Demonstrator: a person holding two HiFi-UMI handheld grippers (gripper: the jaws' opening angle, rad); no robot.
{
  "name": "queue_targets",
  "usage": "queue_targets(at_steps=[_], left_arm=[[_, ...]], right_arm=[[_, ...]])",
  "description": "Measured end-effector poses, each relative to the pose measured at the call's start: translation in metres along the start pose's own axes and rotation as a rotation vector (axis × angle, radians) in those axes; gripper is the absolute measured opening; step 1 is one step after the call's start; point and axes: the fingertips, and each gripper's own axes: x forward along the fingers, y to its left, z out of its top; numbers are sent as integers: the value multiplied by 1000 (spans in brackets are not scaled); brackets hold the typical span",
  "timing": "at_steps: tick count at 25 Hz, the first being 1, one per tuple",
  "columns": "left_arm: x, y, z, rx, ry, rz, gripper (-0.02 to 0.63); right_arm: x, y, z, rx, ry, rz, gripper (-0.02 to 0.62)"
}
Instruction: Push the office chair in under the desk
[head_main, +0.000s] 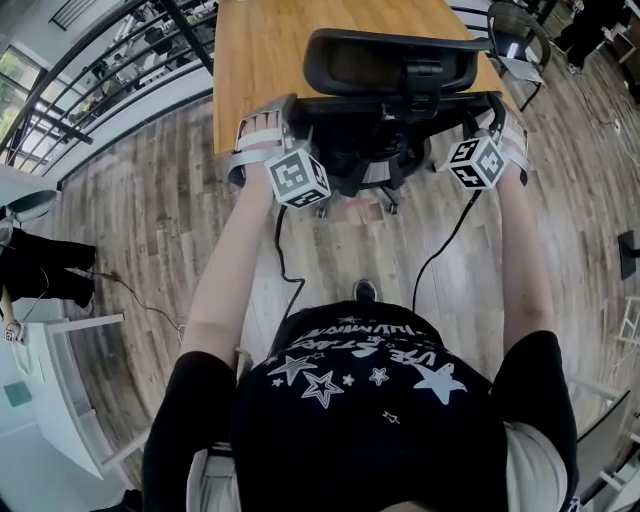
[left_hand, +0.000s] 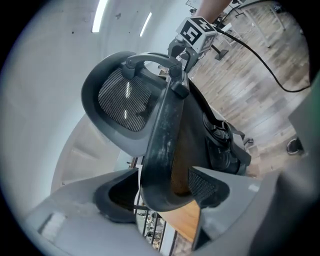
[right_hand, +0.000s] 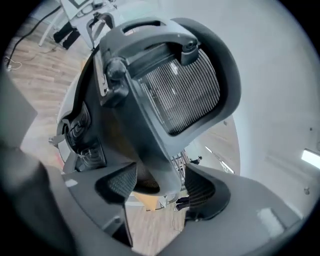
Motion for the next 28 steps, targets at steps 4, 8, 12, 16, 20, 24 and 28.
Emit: queue_targets(at_steps=[4, 8, 12, 16, 20, 24, 28], left_arm=[[-22, -2, -8, -32, -23, 2, 314], [-41, -8, -18, -61, -35, -16, 314], [-61, -15, -34, -85, -39, -29, 314], [-84, -11, -41, -122, -78, -15, 313], [-102, -8, -47, -155, -123, -19, 304], [-119, -2, -59, -180, -149, -8, 237], [-135, 1, -72, -199, -178, 5, 184]], right_arm=[[-26, 11, 9, 24, 8, 0, 302], [-52, 23, 24, 60, -3, 11, 301], [-78, 36, 46, 81, -28, 17, 260], [-106, 43, 73, 112, -57, 10, 230], [-132, 50, 99, 160, -78, 3, 213], [-160, 56, 124, 193, -87, -19, 146], [-181, 67, 139, 237, -70, -37, 79]])
